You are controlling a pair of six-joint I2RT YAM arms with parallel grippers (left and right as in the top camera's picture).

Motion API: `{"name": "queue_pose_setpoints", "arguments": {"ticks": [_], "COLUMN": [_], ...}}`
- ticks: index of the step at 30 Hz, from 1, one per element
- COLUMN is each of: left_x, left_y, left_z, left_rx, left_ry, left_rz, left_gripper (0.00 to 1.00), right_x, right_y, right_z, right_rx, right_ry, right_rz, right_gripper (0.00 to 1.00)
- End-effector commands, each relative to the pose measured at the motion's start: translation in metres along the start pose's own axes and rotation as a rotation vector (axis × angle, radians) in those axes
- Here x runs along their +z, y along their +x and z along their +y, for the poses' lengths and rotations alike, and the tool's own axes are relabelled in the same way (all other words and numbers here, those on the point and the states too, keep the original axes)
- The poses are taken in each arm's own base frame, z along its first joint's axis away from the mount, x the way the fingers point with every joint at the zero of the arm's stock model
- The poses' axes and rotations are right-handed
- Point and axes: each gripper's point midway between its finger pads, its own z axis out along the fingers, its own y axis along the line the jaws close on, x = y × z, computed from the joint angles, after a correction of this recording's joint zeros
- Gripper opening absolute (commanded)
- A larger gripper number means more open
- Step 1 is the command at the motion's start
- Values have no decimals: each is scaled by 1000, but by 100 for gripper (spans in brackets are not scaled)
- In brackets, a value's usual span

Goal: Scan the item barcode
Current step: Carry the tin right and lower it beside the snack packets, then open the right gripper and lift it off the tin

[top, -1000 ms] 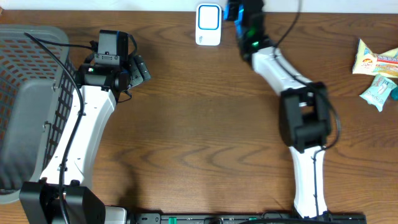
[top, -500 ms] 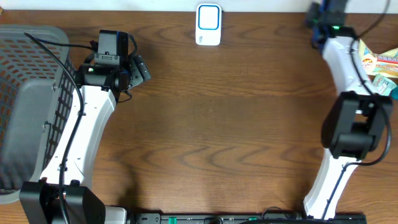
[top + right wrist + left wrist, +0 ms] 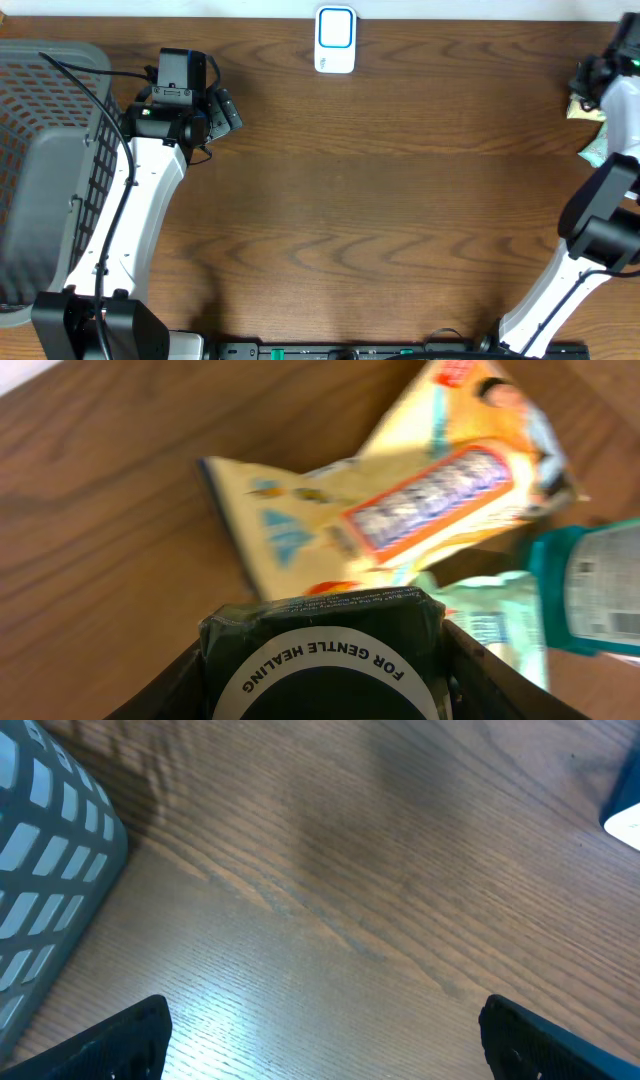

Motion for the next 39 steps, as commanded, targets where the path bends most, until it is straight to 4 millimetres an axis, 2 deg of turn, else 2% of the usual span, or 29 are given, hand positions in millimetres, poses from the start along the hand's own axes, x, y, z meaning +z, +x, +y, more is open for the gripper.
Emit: {"name": "queue_pose_setpoints", "arguments": {"ticks": [1,5,11,18,21,23,25,27,30,33,36,39], "left_x": [1,1,1,1,1,1,1,1,1,1,1,1], "left_y": [0,0,0,0,0,0,0,0,0,0,0,0], "left_z": [4,4,4,4,5,4,5,4,4,4,4,5], "left_rx": [-4,-4,-4,-4,-5,-4,-5,-4,-4,-4,-4,-5], "left_ry": [-17,-17,-17,-17,-17,-17,-17,-17,-17,-17,-17,-17], "left_rz": [-2,-2,-2,-2,-2,-2,-2,-2,-2,-2,-2,-2], "left_gripper": [98,98,98,98,98,98,98,98,98,98,98,98], "right_x": [2,6,16,17,10,-2,-19,-47,-97,-156,-210,-260], "right_y": [1,3,17,16,12,4,-9,-27,-52,-73,-81,-76], "right_z": [-20,-36,-51,-55,-55,-52,-46,-39,-24,-2,21,37], "right_rx": [23,44,58,65,67,67,68,69,66,51,23,27], "right_ry": [28,46,67,70,68,57,28,-5,-79,-192,-303,-370], "right_rz": [7,15,45,40,29,9,-27,-85,-177,-272,-339,-371], "right_gripper": [53,55,67,99,99,99,99,99,99,99,99,99]}}
